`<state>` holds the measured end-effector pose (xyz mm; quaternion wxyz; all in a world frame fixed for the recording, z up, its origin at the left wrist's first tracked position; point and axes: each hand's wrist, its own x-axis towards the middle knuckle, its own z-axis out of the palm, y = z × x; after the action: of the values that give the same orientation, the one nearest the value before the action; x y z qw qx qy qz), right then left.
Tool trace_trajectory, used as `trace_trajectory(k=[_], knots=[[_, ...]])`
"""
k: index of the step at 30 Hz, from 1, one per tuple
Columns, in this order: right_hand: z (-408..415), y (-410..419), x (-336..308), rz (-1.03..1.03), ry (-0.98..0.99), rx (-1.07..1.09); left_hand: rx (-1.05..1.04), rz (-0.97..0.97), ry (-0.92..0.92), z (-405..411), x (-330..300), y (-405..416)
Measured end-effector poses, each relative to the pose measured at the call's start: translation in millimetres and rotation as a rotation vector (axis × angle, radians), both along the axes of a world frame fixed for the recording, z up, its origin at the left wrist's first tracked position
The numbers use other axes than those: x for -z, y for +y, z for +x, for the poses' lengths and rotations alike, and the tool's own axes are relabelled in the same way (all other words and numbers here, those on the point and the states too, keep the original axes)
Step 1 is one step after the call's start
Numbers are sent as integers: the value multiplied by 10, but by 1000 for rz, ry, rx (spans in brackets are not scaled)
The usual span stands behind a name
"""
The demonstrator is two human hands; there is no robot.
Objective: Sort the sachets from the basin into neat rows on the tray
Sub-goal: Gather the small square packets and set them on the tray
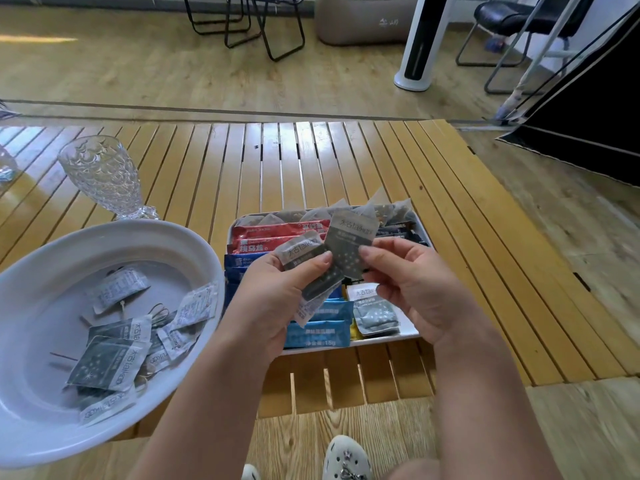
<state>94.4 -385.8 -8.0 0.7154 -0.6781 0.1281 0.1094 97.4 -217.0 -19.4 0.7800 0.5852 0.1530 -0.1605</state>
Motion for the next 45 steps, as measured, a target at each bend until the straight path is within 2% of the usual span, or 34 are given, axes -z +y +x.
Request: trace_trajectory(k=[2, 5, 8, 10, 12, 18, 25, 30, 33, 35, 36, 38, 40, 41, 45], knots=[[-12, -65, -31, 52, 2, 47, 38, 26, -1, -2, -10, -19], [-51, -217, -35, -72, -18, 174, 34, 95, -10, 11, -16, -3], [-76, -435, 70, -502, 20, 281, -11, 112, -21, 38, -32, 48], [-87, -527, 139, -806, 95, 257, -37, 102, -16, 53, -43, 72], [-104, -546, 170, -935, 146, 173, -47, 98, -10, 50, -52, 72], [-52, -450, 208, -960, 140, -34, -5, 93, -13, 6, -74, -19], [45, -445, 286, -1019, 193, 42, -39, -29, 2, 39, -79, -71], [70, -426, 268, -1082, 235, 51, -23, -5, 38, 20, -81, -124], [64, -409, 267, -1076, 240, 51, 54, 74, 38, -16, -108, -143], [39, -395, 252, -1012, 147, 83, 127, 206, -12, -46, -106, -171], [23, -375, 231, -923, 70, 104, 150, 257, -49, -60, -97, -192], [-4, -303, 168, -617, -65, 112, 181, 330, -116, -80, -78, -235], [-28, -224, 99, -325, -45, 17, 227, 408, -179, -95, -66, -263], [-24, -209, 94, -251, 1, -49, 256, 439, -213, -100, -57, -268], [-12, -231, 114, -240, 48, -165, 346, 506, -299, -112, -33, -260]])
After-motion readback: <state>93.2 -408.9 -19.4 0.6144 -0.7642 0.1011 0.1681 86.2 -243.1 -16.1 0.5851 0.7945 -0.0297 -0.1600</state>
